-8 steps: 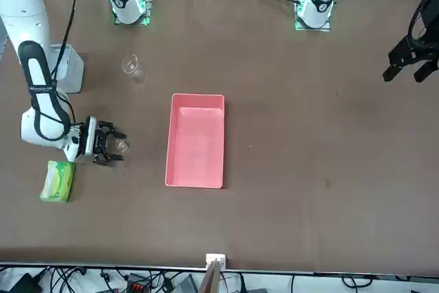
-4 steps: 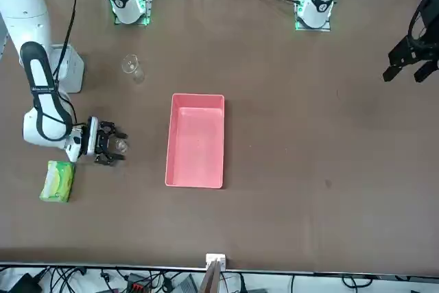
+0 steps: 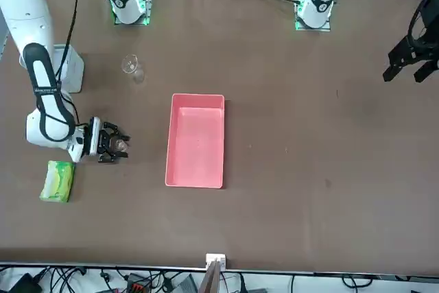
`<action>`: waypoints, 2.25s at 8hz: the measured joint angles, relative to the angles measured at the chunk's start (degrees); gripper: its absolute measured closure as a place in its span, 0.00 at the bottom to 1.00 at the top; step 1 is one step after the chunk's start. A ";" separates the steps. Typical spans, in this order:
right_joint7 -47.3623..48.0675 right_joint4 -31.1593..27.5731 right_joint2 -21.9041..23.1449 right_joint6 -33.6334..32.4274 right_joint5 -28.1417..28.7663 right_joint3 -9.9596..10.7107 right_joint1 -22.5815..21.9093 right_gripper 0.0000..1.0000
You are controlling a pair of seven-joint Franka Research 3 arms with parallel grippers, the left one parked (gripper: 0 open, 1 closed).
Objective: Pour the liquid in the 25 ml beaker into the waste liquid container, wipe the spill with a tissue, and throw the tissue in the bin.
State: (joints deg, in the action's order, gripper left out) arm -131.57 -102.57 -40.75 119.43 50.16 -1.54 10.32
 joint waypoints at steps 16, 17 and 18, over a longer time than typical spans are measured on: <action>5.63 3.09 6.88 0.59 -1.63 3.29 -7.59 0.53; 7.20 3.10 8.05 0.59 -2.34 4.64 -9.83 0.53; 9.30 3.11 9.13 0.59 -3.00 6.00 -12.25 0.53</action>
State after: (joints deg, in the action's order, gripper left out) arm -122.27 -99.46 -31.62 120.02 47.17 4.46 -1.93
